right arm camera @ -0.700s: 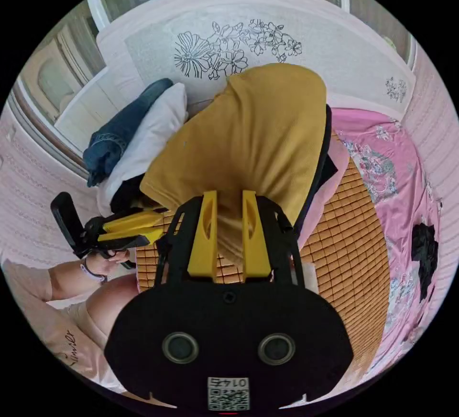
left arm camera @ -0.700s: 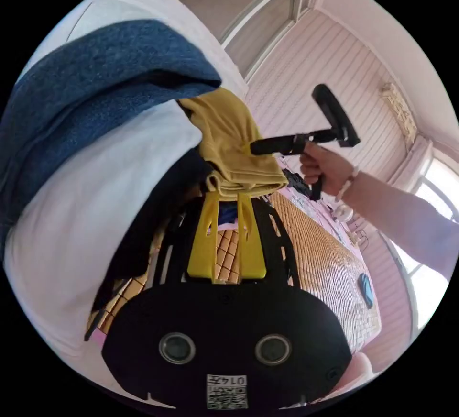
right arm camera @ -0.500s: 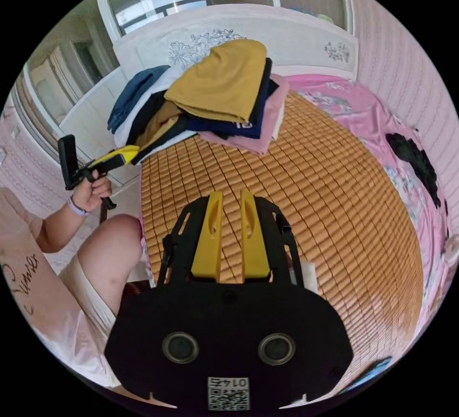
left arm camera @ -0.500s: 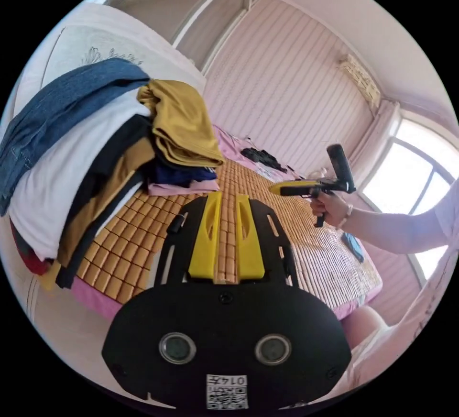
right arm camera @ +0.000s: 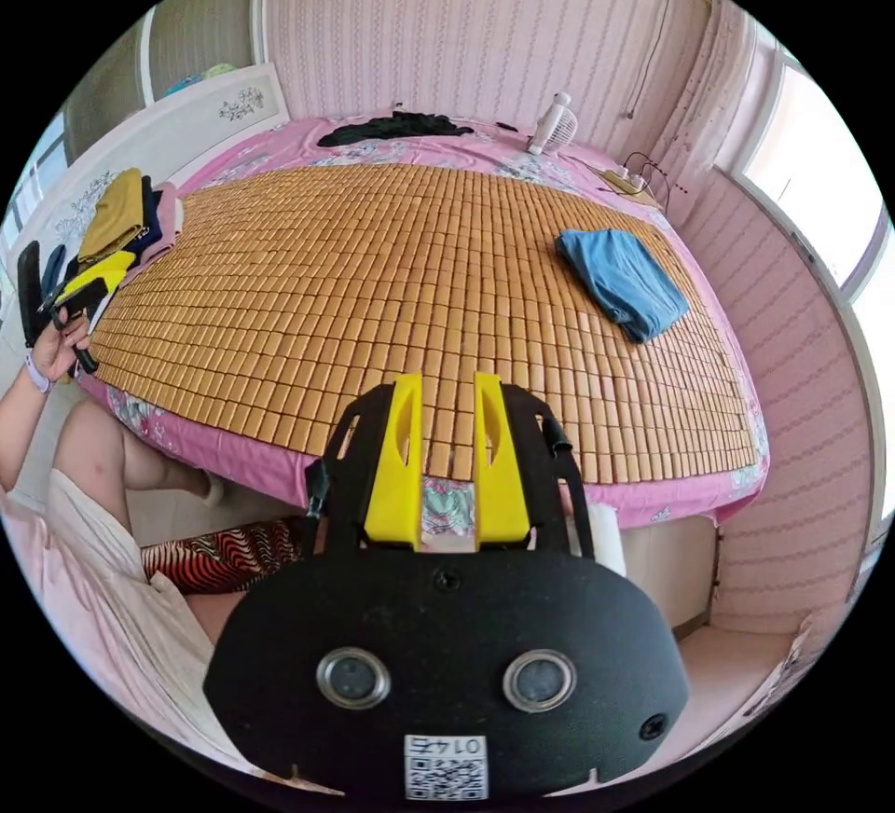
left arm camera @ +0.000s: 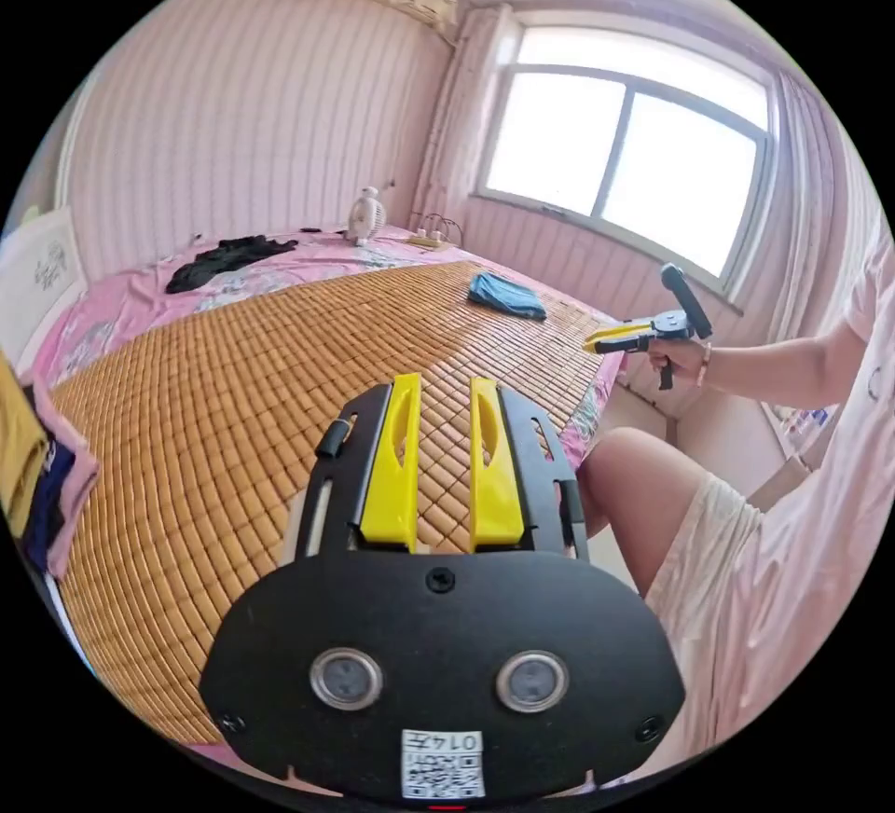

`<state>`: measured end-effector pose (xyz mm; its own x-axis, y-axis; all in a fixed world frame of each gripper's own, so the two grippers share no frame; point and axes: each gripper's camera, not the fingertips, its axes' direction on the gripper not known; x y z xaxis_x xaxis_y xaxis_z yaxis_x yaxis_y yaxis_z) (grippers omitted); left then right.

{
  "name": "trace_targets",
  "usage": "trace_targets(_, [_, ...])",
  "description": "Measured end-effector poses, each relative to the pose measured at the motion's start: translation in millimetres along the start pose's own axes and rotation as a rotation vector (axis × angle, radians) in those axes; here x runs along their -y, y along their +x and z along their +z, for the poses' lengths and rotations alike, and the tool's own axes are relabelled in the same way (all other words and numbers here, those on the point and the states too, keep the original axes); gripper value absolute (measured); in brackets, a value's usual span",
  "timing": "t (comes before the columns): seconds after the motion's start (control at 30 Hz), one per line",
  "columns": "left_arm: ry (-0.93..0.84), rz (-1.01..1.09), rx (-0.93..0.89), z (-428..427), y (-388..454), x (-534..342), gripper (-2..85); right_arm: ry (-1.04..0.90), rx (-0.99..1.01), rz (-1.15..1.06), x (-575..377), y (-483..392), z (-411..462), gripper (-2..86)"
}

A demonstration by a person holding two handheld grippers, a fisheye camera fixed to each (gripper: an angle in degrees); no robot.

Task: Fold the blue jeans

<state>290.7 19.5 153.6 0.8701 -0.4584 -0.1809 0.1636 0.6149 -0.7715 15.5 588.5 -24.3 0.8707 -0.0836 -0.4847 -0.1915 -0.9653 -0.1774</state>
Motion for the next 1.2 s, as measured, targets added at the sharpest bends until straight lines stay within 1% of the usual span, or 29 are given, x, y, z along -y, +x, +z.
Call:
trace_targets(0.17, [-0.093,0.199,-0.043,117,42,104,10.1,0.051,-0.047,0.038,0,77,20,9.9])
trace_targets(0.23, [-0.146,0.256,-0.066,188,60,151,10.2,0.035,-0.053,0.049,5,107,34,8.7])
trace_targets(0.27, [-0.159,0.256,-0.073,205,63,162,10.2,-0.012,-0.016,0.046,9,127,45,8.1])
trace_targets(0.33, [-0.194,0.238,-0.104,281,73,208,10.2,-0.024,0.007,0.062,15,159,62,8.3])
trace_targets(0.37, [-0.2,0.227,-0.113,300,75,220,10.2,-0.024,-0.012,0.083,19,179,74,8.6])
trace_targets(0.43, [-0.209,0.196,-0.121,377,83,264,10.3,-0.038,-0.07,0.11,26,206,94,9.6])
trace_targets(0.47, [-0.213,0.189,-0.121,396,85,274,10.4,-0.055,-0.108,0.123,30,222,108,9.8])
trace_targets(0.53, [-0.244,0.164,-0.138,473,95,311,10.8,-0.077,-0.134,0.11,34,242,129,9.9])
trace_targets(0.57, [-0.252,0.159,-0.145,491,98,319,10.9,-0.103,-0.162,0.124,35,257,143,9.5])
trace_targets(0.63, [-0.25,0.176,-0.155,547,114,343,11.1,-0.143,-0.138,0.166,32,279,162,8.2])
trace_targets(0.67, [-0.247,0.187,-0.153,559,118,348,11.2,-0.159,-0.069,0.184,28,289,172,6.9])
trace_targets(0.7, [-0.259,0.212,-0.151,584,125,356,11.4,-0.095,-0.057,0.201,20,294,170,4.4])
trace_targets(0.73, [-0.291,0.233,-0.141,608,131,362,11.7,-0.085,-0.05,0.206,17,296,170,3.2])
trace_targets(0.77, [-0.309,0.242,-0.128,620,134,364,11.4,-0.069,-0.056,0.195,11,296,169,2.5])
trace_targets(0.83, [-0.369,0.272,-0.084,658,143,372,9.1,-0.082,0.036,0.119,1,291,168,1.7])
trace_targets(0.9, [-0.397,0.286,-0.045,676,148,374,7.6,-0.043,0.19,0.064,-18,280,156,1.1])
trace_targets(0.97, [-0.485,0.254,-0.027,690,150,370,6.2,-0.022,0.287,0.044,-35,266,145,0.9])
trace_targets(1.0, [-0.561,0.232,-0.031,696,151,362,4.3,0.009,0.331,0.039,-48,254,136,0.9])
trace_targets(1.03, [-0.548,0.229,-0.078,687,152,352,1.7,0.024,0.348,0.049,-55,248,131,0.8])
trace_targets(1.07, [-0.544,0.228,-0.098,681,152,347,1.1,0.044,0.393,0.074,-67,235,120,0.8])
trace_targets(1.1, [-0.613,0.232,-0.115,671,154,334,-0.1,0.061,0.462,0.114,-80,223,110,0.7])
trace_targets(1.13, [-0.651,0.257,-0.101,654,156,317,-0.4,0.079,0.497,0.142,-86,217,104,0.7])
trace_targets(1.2, [-0.637,0.293,-0.075,613,157,289,-0.8,0.151,0.656,0.282,-109,190,83,0.6])
